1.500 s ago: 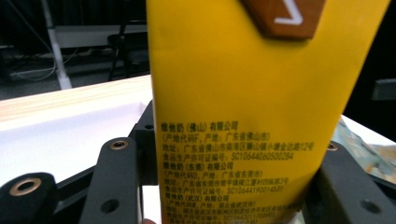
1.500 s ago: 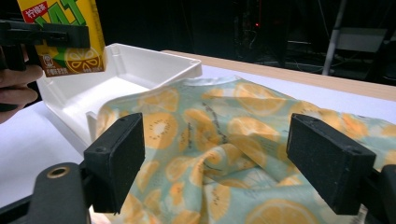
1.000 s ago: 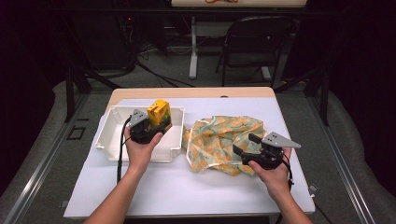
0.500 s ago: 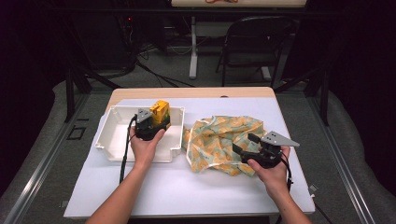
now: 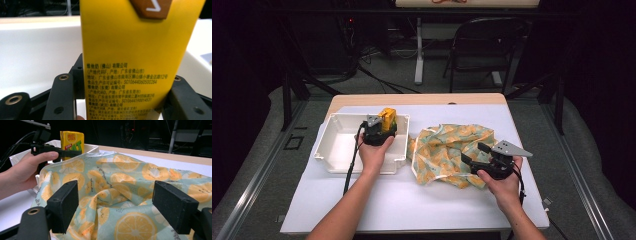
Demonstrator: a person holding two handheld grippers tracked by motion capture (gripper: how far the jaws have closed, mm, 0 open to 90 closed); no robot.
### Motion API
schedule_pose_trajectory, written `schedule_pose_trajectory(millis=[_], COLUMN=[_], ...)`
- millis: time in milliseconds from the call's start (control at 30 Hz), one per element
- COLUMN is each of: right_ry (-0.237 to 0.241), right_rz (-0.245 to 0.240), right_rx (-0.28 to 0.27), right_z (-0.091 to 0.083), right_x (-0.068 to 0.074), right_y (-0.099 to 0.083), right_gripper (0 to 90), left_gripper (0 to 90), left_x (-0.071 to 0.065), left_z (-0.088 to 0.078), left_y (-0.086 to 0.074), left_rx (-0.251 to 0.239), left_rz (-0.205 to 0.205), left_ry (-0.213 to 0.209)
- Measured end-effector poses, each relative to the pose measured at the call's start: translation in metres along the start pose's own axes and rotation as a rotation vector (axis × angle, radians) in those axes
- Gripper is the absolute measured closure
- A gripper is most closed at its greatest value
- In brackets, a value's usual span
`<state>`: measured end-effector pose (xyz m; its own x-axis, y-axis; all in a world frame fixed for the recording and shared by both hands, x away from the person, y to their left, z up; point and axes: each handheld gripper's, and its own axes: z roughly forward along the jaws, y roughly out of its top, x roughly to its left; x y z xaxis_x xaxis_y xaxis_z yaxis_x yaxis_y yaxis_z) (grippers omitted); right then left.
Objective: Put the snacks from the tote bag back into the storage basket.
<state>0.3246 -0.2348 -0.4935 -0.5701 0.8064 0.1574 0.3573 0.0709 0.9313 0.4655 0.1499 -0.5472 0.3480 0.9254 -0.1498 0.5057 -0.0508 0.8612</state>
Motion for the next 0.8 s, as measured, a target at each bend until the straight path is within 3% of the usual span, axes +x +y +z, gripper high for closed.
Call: schedule_pose_trajectory(millis=[200,433,800], right_ry=[-0.001,-0.006,-0.007], right_rz=[0.002,0.001,0.003], right_rx=[0.003,0.002,0.002], right_z=[0.0009,0.0024,0.0037], right_x=[-0.0001,0.0009,0.0], right_y=[-0.0004,-0.0015,-0.0027], right_gripper=[21.3,21.6,21.9], left_gripper=[49.8,49.3,49.3], left_x=[0.0068,0.0054,0.0048], left_z=[0.0041,0.0078,0.0083], left_y=[-0.0028,-0.005,-0.0058], left_rx=[0.029,0.047,0.045], left_rz=[-0.013,0.012,0.023], left_ry=[0.028,0.056,0.058])
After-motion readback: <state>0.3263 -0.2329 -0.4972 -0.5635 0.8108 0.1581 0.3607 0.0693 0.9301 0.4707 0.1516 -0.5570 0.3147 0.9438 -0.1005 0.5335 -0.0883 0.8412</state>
